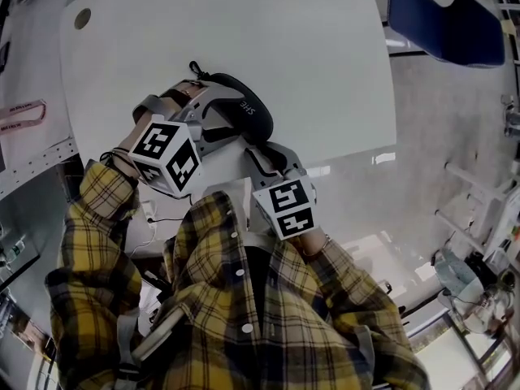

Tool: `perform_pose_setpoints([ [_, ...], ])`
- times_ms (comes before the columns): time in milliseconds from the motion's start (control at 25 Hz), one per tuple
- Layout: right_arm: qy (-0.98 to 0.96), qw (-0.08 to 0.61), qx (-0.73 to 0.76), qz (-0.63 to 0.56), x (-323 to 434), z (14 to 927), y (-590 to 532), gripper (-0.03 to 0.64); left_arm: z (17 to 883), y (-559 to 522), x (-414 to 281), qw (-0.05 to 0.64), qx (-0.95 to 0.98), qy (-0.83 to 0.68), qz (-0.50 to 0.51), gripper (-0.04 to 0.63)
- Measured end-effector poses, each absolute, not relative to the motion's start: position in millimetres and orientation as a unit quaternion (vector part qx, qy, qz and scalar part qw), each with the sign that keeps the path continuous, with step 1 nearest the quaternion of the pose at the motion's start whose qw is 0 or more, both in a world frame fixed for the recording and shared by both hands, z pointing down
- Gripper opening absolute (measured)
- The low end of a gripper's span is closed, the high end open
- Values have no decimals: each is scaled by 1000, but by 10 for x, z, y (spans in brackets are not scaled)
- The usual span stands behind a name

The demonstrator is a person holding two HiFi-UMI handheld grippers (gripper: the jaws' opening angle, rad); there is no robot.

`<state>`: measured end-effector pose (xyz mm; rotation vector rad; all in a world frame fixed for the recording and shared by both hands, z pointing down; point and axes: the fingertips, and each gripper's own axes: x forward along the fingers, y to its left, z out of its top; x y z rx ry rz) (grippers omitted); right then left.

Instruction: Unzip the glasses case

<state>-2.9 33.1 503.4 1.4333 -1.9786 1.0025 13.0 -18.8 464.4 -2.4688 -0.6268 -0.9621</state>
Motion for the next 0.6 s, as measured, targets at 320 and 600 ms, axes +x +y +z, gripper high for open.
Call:
perform_pose_setpoints([
  [320,-744,255,510,349,-64,5025,320,46,4659,-214,127,214,-889,-220,-340,255],
  [600,-718,241,538,371,-28,5042,292,36,4639,-219,134,216,-891,-217,-335,255],
])
